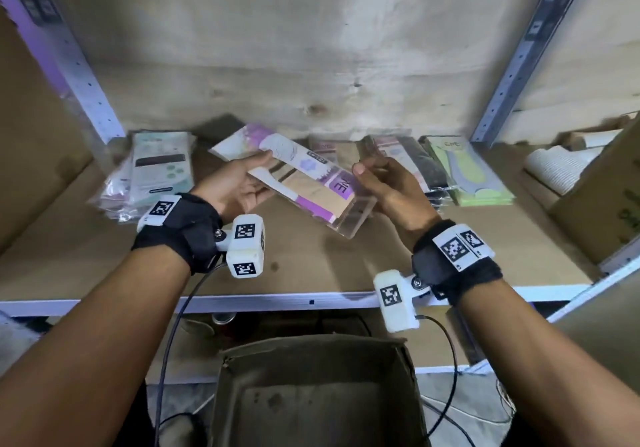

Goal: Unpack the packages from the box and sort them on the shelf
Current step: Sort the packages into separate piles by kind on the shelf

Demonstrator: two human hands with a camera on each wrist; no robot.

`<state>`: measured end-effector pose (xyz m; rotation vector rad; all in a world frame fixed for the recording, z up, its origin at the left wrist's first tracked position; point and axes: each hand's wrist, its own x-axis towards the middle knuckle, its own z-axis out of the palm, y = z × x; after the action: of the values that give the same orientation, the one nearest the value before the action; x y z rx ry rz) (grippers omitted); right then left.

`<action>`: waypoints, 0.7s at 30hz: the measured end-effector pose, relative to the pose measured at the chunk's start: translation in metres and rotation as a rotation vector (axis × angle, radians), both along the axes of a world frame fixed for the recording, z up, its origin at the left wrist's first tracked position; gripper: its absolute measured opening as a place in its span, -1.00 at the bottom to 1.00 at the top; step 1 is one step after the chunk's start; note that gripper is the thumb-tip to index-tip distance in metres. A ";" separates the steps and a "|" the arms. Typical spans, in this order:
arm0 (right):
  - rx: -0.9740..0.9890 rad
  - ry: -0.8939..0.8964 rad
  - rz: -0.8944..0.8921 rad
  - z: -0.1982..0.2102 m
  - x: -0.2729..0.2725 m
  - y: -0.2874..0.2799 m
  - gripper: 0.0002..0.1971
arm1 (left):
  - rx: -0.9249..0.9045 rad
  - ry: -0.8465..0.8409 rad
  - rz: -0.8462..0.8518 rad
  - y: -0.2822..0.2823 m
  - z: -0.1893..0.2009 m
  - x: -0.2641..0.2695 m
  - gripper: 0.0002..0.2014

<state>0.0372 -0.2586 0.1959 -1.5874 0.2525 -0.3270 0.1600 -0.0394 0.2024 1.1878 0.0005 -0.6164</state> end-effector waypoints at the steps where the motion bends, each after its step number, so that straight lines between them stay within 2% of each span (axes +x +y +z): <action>1: 0.077 0.033 0.022 -0.001 0.000 -0.001 -0.67 | 0.008 -0.002 -0.015 -0.004 -0.002 0.000 -0.70; 5: 0.209 0.096 0.098 -0.003 -0.003 -0.005 -0.72 | 0.061 -0.014 -0.095 -0.015 -0.007 -0.003 -0.62; 9: 0.237 0.109 0.119 0.000 -0.005 -0.011 -0.66 | 0.093 -0.028 -0.027 -0.009 -0.010 0.006 -0.58; 12: 0.221 0.149 0.143 0.001 -0.008 -0.020 -0.64 | 0.220 -0.077 0.003 0.002 -0.009 0.015 -0.75; 13: 0.216 0.164 0.158 0.001 -0.009 -0.024 -0.63 | 0.266 -0.092 -0.022 0.007 -0.009 0.017 -0.79; 16: 0.162 0.221 0.236 0.002 -0.013 -0.035 -0.60 | 0.391 -0.143 -0.144 0.020 -0.006 0.018 -0.68; 19: 0.118 0.259 0.280 0.001 -0.017 -0.039 -0.61 | 0.476 -0.230 -0.241 0.024 -0.006 0.015 -0.69; 21: 0.107 0.271 0.292 0.000 -0.018 -0.037 -0.61 | 0.507 -0.302 -0.305 0.022 -0.006 0.010 -0.63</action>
<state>0.0195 -0.2960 0.1959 -1.5358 0.2379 0.1271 0.1696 -0.0169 0.1962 1.7856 -0.2998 -0.7207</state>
